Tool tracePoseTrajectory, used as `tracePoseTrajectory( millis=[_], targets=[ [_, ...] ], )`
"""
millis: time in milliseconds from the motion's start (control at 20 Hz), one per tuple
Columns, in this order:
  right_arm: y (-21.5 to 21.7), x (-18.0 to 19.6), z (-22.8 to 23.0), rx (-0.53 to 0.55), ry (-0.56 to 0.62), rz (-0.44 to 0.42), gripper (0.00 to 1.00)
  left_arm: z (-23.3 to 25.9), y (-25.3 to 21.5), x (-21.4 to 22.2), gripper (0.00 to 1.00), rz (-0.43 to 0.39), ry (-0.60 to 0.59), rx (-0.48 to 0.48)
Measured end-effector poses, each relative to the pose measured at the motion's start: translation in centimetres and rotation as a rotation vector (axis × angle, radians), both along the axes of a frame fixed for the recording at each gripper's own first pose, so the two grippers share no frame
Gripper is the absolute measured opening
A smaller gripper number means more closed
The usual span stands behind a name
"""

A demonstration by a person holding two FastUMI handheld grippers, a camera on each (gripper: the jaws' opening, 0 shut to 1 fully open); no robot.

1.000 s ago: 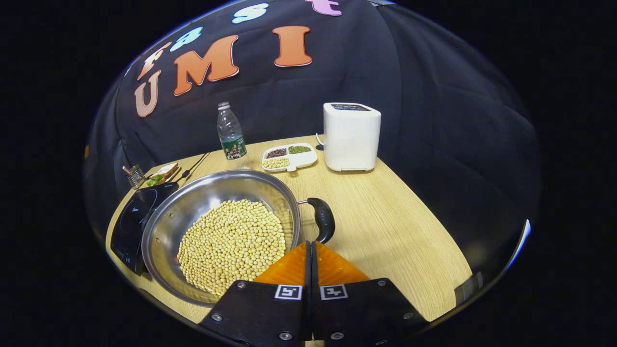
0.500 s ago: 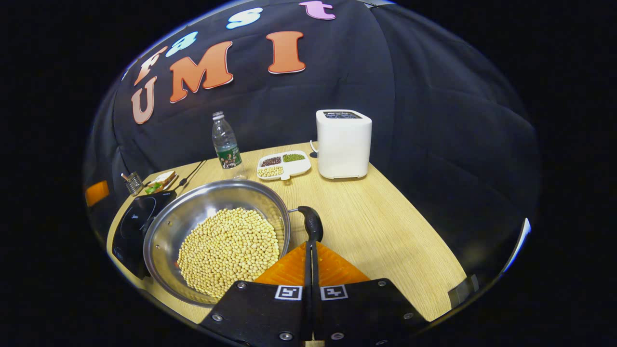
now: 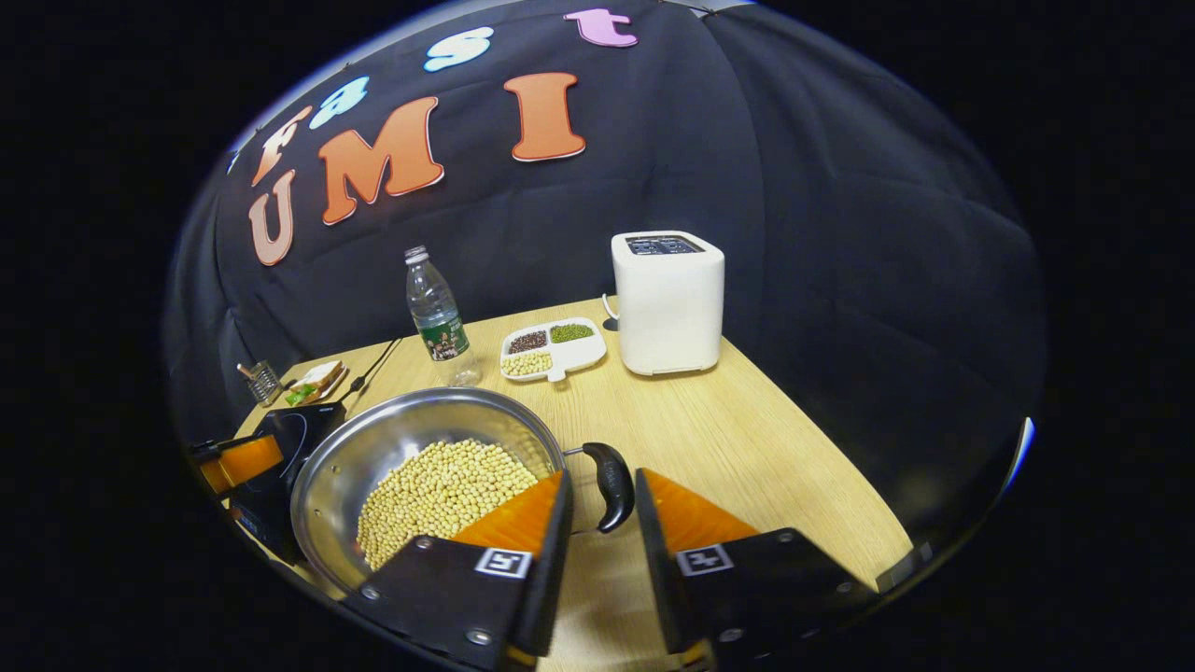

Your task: First push the handle of the pot to place it horizontally, then grasp the pot with both hands and set it on the induction cooktop.

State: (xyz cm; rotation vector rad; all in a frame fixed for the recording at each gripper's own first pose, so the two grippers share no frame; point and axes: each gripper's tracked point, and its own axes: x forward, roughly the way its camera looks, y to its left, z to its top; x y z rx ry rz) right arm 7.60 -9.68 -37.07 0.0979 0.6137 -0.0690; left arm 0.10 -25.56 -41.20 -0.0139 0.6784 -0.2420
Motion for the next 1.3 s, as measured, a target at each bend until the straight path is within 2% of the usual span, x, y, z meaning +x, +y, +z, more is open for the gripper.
tracePoseTrajectory(
  millis=[50, 100, 150, 350, 750, 800, 900, 950, 1050, 1100, 1200, 1250, 1300],
  targets=[
    [0.0, 0.3, -0.4, -0.006, 0.006, -0.001, 0.6, -0.3, -0.4, 0.0, 1.0, -0.004, 0.009, -0.003],
    [0.1, 0.7, -0.8, -0.01, 0.013, -0.002, 0.63, -0.8, -0.7, 0.0, 0.99, -0.007, 0.017, -0.001],
    [0.2, 1.0, -1.2, -0.009, 0.021, -0.001, 0.76, -1.2, -0.9, 0.1, 0.98, -0.01, 0.026, 0.001],
    [0.8, 2.2, -2.9, -0.015, 0.051, 0.006, 0.87, -3.1, -1.3, 0.5, 0.98, -0.003, 0.065, 0.019],
    [1.1, 2.9, -4.7, -0.009, 0.1, 0.015, 0.87, -7.0, -2.4, 0.8, 0.99, -0.01, 0.176, 0.003],
    [1.1, 2.9, -5.0, -0.01, 0.11, 0.018, 0.81, -7.1, -2.4, 0.9, 0.96, -0.01, 0.177, 0.014],
    [1.2, 2.7, -5.6, -0.008, 0.132, 0.024, 0.8, -7.4, -2.6, 1.2, 0.99, -0.014, 0.173, 0.027],
    [1.2, 2.8, -5.2, -0.004, 0.124, 0.021, 0.74, -7.4, -2.3, 1.3, 0.96, -0.009, 0.172, 0.041],
    [1.3, 2.6, -5.2, 0.013, 0.135, 0.022, 0.7, -7.8, -1.3, 1.7, 0.92, 0.006, 0.16, 0.073],
    [1.3, 2.4, -5.2, 0.026, 0.141, 0.02, 0.69, -7.8, -1.5, 1.8, 0.75, -0.001, 0.151, 0.065],
    [1.3, 2.3, -5.2, 0.05, 0.151, 0.011, 0.64, -7.9, -1.7, 1.8, 0.67, -0.007, 0.157, 0.076],
    [1.3, 2.3, -5.1, 0.06, 0.155, 0.004, 0.61, -7.8, -1.6, 1.9, 0.69, -0.008, 0.158, 0.082],
    [1.4, 2.2, -5.1, 0.07, 0.159, 0.002, 0.6, -7.8, -1.6, 1.9, 0.67, -0.006, 0.161, 0.081]
  ],
)
